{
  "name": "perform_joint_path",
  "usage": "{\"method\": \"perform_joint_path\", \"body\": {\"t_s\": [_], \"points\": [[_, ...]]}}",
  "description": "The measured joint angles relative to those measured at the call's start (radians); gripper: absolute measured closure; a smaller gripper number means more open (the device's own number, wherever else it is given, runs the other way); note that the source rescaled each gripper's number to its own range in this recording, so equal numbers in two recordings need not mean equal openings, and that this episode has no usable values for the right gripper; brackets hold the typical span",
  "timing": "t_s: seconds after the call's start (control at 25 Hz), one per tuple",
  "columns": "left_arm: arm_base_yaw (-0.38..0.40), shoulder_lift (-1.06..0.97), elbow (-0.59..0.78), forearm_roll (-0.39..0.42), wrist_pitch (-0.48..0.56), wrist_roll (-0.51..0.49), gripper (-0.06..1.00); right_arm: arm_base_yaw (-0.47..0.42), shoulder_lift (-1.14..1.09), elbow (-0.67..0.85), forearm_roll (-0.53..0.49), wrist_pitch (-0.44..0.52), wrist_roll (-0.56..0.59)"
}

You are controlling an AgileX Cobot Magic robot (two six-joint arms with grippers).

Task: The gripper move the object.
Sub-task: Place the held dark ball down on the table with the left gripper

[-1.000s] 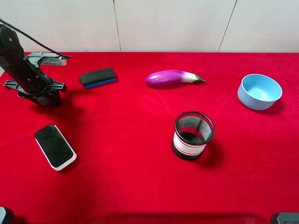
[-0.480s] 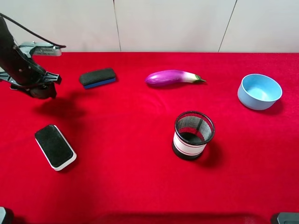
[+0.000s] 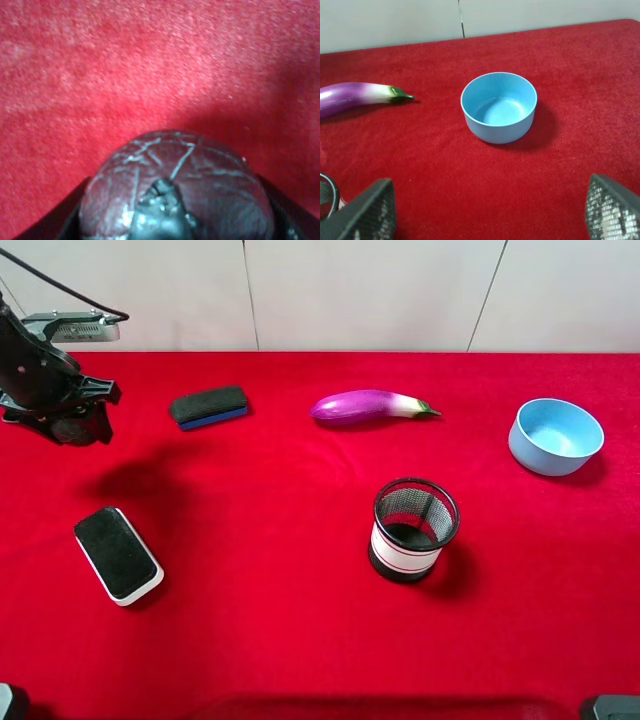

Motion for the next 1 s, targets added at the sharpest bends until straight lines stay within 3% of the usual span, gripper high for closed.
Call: {"method": "perform_joint_path", "body": {"t_s": [0.24,0.44,1.0], "points": [[-0.005,0.0,-0.044,-0.014,0.134,0.0,0.94,0.0,0.0,0.0,0.0,0.0,0.0],[-0.051,-0.001,-0.053,-0.015,0.171,0.0,0.94,0.0,0.0,0.0,0.0,0.0,0.0],[-0.355,-0.001,-0.053,-0.016,0.176,-0.06,0.94,0.0,0.0,0.0,0.002,0.001,0.0]]}}
